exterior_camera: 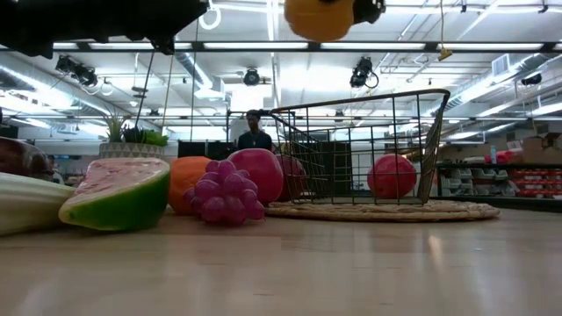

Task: Build produce basket
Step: Put the yellow bell pepper into the gold wire basket

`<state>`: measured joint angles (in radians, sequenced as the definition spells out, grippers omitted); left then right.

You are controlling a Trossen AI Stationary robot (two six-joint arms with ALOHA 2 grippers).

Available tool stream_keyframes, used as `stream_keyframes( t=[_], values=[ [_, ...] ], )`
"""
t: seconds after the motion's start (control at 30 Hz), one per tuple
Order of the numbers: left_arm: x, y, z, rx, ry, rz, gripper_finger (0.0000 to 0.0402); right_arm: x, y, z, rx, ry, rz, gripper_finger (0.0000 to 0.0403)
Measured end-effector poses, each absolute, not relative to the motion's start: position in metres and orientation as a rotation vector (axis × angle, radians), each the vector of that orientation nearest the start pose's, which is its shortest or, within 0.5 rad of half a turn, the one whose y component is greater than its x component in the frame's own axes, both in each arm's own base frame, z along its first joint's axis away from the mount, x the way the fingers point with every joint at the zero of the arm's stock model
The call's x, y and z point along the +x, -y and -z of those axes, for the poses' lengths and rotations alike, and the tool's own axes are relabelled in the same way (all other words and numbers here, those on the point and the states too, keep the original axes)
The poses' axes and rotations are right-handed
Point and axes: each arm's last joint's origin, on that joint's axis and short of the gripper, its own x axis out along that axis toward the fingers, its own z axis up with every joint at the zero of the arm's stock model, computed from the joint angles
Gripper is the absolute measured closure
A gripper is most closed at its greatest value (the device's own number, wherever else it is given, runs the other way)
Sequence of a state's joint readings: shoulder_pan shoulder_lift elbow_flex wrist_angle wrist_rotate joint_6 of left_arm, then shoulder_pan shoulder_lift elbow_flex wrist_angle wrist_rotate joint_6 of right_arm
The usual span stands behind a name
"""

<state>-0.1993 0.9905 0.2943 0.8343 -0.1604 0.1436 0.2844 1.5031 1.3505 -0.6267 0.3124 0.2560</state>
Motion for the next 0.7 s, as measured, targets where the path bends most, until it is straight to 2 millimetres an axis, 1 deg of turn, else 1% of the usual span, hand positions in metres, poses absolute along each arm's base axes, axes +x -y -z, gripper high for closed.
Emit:
stream_keyframes(
  t=[0.1, 0.2, 0.3, 0.37, 0.47, 0.57, 0.7],
  values=[
    [0.198, 0.035, -0.227, 0.110, 0.184, 0.025, 0.0279, 0.295, -0.077, -0.320, 0.053, -0.624, 0.107, 0.0082],
    [0.203, 0.035, -0.225, 0.107, 0.204, 0.018, 0.0280, 0.285, -0.074, -0.306, 0.089, -0.547, 0.100, 0.0082],
    [0.207, 0.032, -0.223, 0.102, 0.229, -0.002, 0.0280, 0.280, -0.073, -0.291, 0.112, -0.473, 0.097, 0.0082],
    [0.209, 0.029, -0.225, 0.091, 0.259, -0.019, 0.0282, 0.280, -0.073, -0.282, 0.110, -0.436, 0.090, 0.0082],
    [0.209, 0.024, -0.227, 0.023, 0.289, -0.034, 0.0285, 0.285, -0.076, -0.270, 0.079, -0.390, 0.073, 0.0082],
    [0.209, 0.023, -0.226, -0.054, 0.273, -0.031, 0.0285, 0.291, -0.083, -0.264, 0.031, -0.353, 0.061, 0.0082],
    [0.210, 0.026, -0.222, -0.085, 0.230, -0.007, 0.0285, 0.300, -0.094, -0.258, -0.045, -0.345, 0.073, 0.0082]
  ],
)
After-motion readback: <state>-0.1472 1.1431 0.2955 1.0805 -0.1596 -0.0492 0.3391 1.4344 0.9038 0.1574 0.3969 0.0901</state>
